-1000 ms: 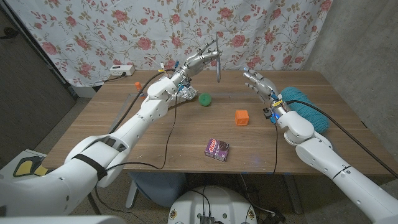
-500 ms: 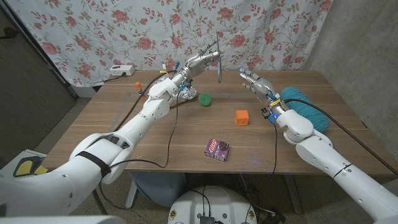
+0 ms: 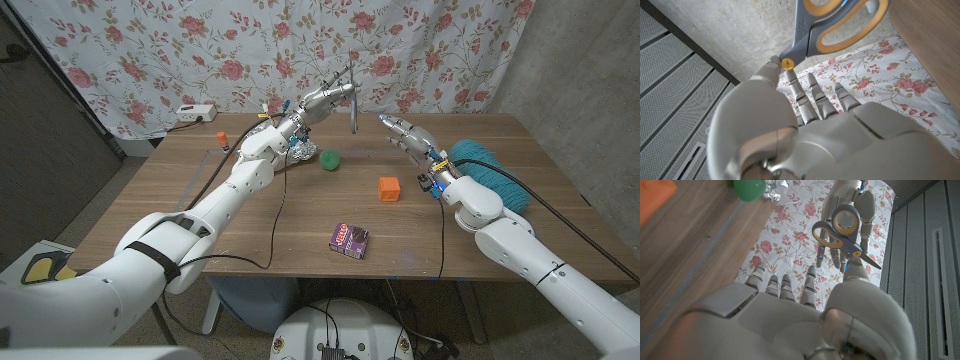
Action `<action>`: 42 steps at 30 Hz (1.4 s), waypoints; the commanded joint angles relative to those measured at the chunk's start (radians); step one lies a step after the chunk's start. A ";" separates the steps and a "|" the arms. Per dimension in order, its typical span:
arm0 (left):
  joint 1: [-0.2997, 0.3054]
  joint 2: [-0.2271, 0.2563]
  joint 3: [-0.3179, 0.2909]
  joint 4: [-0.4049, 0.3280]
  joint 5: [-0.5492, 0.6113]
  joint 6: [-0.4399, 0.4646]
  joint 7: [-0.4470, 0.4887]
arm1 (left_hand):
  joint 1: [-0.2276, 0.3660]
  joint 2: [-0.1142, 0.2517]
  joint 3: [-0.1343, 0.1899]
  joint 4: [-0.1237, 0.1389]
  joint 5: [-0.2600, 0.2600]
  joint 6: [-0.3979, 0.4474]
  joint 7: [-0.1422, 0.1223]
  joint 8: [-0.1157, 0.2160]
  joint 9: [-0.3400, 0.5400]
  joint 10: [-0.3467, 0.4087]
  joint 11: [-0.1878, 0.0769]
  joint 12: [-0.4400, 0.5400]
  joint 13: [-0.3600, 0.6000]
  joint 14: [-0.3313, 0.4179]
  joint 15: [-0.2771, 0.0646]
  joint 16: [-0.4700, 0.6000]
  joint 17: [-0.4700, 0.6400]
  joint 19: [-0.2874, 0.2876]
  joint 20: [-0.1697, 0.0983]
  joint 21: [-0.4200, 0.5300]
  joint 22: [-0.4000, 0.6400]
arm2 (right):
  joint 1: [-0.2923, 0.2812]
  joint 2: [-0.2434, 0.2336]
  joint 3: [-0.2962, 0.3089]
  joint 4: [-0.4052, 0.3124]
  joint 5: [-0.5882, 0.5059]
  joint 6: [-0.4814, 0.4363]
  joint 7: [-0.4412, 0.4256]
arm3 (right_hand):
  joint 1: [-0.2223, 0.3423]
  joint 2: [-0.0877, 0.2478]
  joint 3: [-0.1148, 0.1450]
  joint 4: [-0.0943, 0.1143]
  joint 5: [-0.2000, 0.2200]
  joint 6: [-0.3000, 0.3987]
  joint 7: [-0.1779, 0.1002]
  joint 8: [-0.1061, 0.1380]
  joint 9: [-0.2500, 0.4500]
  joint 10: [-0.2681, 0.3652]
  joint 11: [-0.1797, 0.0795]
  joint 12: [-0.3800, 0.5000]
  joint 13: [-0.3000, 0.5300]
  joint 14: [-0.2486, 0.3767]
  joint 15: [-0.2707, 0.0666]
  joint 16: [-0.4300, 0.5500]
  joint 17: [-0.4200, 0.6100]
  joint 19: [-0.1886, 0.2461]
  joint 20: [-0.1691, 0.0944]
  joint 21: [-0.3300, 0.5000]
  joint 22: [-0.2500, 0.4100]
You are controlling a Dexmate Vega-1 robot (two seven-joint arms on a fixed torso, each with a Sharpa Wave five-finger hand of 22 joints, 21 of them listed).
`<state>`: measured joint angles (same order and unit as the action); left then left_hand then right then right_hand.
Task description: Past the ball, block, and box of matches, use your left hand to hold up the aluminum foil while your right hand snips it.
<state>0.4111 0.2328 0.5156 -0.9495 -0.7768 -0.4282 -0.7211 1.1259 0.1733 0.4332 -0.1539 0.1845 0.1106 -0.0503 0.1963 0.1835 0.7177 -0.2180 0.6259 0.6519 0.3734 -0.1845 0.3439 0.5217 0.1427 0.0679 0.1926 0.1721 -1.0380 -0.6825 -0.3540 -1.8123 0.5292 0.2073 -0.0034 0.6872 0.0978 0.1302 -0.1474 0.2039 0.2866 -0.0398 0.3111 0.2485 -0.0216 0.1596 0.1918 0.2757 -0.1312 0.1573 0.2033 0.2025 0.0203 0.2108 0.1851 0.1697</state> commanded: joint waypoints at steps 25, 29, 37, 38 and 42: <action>0.030 0.037 0.012 -0.077 0.052 -0.022 0.052 | 0.002 0.012 0.029 0.032 0.004 0.019 -0.011 0.005 0.006 0.001 -0.007 -0.001 0.004 -0.001 -0.028 0.006 0.015 0.000 0.005 0.002 0.002 | 0.065 0.039 -0.048 0.089 0.141 0.033 0.167 | 0.090 0.028 0.057 -0.024 0.027 0.016 -0.019 0.016 0.031 -0.036 -0.013 0.001 -0.027 -0.027 -0.012 -0.004 0.000 -0.025 0.002 -0.001 0.002; 0.040 0.046 0.014 -0.102 0.063 -0.027 0.068 | 0.001 0.012 0.030 0.033 0.004 0.020 -0.012 0.005 0.006 0.002 -0.007 -0.001 0.004 -0.001 -0.027 0.006 0.016 0.001 0.005 0.002 0.002 | 0.072 0.041 -0.053 0.098 0.149 0.033 0.178 | 0.098 0.029 0.062 -0.025 0.030 0.011 -0.018 0.015 0.034 -0.039 -0.013 0.002 -0.030 -0.032 -0.013 -0.005 0.000 -0.026 0.002 -0.001 0.002; 0.063 0.068 0.021 -0.155 0.106 -0.044 0.124 | 0.000 0.011 0.029 0.033 0.004 0.023 -0.013 0.005 0.006 0.001 -0.007 -0.003 0.004 0.000 -0.028 0.006 0.019 0.001 0.005 0.003 0.002 | 0.082 0.049 -0.059 0.123 0.180 0.036 0.210 | 0.107 0.029 0.067 -0.026 0.032 0.010 -0.018 0.016 0.038 -0.040 -0.014 0.003 -0.034 -0.037 -0.015 -0.006 -0.001 -0.028 0.002 -0.001 0.001; 0.065 0.073 0.023 -0.164 0.116 -0.046 0.133 | 0.001 0.011 0.030 0.032 0.004 0.023 -0.013 0.005 0.006 0.001 -0.007 -0.003 0.004 0.000 -0.029 0.006 0.019 0.001 0.005 0.003 0.002 | 0.081 0.051 -0.059 0.123 0.182 0.036 0.206 | 0.108 0.029 0.067 -0.026 0.033 0.009 -0.020 0.015 0.038 -0.040 -0.014 0.003 -0.034 -0.038 -0.016 -0.007 -0.001 -0.028 0.002 -0.001 0.001; 0.063 0.075 0.026 -0.166 0.121 -0.051 0.133 | 0.000 0.011 0.030 0.033 0.004 0.024 -0.013 0.005 0.006 0.002 -0.007 -0.002 0.005 0.002 -0.028 0.006 0.019 0.001 0.005 0.003 0.002 | 0.081 0.058 -0.058 0.132 0.197 0.047 0.220 | 0.118 0.027 0.072 -0.025 0.035 0.001 -0.020 0.013 0.043 -0.053 -0.012 0.000 -0.038 -0.060 -0.014 -0.013 -0.001 -0.028 0.000 0.000 0.001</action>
<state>0.4560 0.2831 0.5307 -1.0618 -0.6971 -0.4618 -0.6322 1.1257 0.1790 0.4331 -0.1539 0.1816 0.1254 -0.0605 0.1962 0.1888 0.7177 -0.2180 0.6174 0.6512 0.3734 -0.1846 0.3444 0.5356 0.1427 0.0679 0.1927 0.1723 -0.9656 -0.6377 -0.4070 -1.7067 0.6808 0.2393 0.1736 0.7916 0.1249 0.1962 -0.1723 0.2332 0.2961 -0.0575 0.3229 0.2859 -0.0620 0.1440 0.1887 0.2373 -0.1658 0.1433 0.1937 0.1999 -0.0033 0.2086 0.1850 0.1680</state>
